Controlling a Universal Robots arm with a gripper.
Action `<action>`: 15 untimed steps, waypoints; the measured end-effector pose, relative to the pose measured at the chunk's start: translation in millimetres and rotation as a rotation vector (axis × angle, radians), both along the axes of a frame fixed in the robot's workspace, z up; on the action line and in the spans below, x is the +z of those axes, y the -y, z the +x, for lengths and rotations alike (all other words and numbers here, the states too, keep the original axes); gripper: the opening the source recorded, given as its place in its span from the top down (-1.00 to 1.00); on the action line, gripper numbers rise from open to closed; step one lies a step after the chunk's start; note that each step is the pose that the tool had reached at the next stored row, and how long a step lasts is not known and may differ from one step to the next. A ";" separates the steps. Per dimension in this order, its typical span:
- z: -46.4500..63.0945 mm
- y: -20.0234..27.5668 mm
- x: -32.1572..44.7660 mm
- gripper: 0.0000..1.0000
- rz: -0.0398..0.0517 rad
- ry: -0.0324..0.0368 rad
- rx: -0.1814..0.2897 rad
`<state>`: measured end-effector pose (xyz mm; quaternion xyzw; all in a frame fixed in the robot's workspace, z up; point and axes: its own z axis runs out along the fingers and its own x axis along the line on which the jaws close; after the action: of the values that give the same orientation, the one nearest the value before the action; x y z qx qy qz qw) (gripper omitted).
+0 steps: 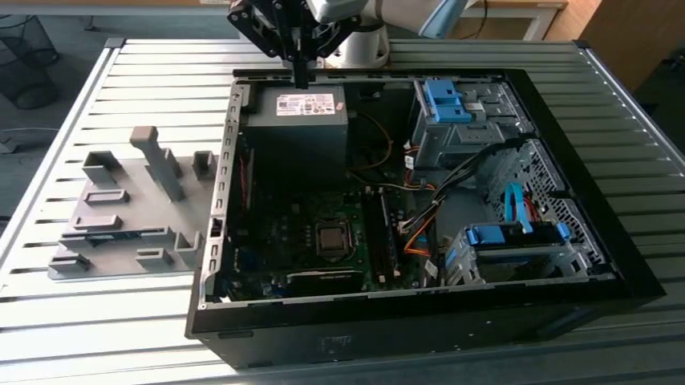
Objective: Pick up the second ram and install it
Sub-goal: 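Reach for the second ram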
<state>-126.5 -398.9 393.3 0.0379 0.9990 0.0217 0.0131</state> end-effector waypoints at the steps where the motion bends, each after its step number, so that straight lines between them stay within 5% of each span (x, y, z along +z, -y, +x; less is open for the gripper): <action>1: -0.2 0.0 0.0 0.80 0.0000 0.0000 0.000; 15: -5.3 0.0 -0.2 0.80 0.0000 0.0000 0.000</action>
<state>-131.8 -398.9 393.1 0.0379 0.9990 0.0217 0.0131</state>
